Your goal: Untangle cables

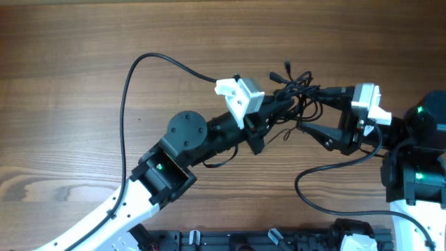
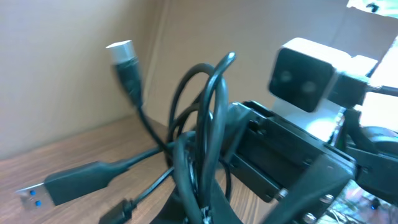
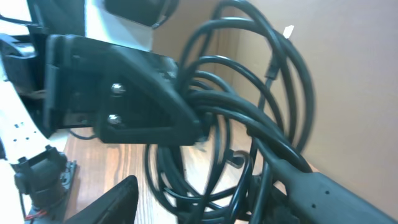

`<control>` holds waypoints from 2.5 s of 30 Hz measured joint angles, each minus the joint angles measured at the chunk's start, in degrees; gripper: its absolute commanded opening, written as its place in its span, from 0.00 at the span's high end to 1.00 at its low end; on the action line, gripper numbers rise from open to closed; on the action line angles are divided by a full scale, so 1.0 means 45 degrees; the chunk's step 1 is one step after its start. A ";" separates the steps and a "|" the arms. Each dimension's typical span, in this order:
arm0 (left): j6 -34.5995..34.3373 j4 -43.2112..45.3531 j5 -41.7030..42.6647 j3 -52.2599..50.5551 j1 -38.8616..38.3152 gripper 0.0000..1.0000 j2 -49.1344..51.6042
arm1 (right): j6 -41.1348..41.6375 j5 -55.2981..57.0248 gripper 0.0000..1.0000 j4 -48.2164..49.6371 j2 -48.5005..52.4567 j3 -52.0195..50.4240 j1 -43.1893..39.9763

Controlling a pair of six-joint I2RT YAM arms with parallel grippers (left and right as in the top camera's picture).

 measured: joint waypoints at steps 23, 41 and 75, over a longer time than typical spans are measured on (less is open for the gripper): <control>0.0418 -0.0126 -0.2089 0.0005 -0.0194 0.96 -0.0005 | 0.0044 -0.2074 0.96 -0.0019 0.0019 0.0000 -0.0049; -0.5984 -0.1894 -0.8942 0.0034 -0.0495 0.96 -0.0015 | 0.0000 -0.1875 0.88 -0.0301 0.0180 0.0000 -0.0044; 0.5809 -0.1977 -0.0617 0.0029 -0.0049 0.96 -0.0695 | 0.3230 -0.0704 0.94 0.1972 0.0000 0.0005 -0.0034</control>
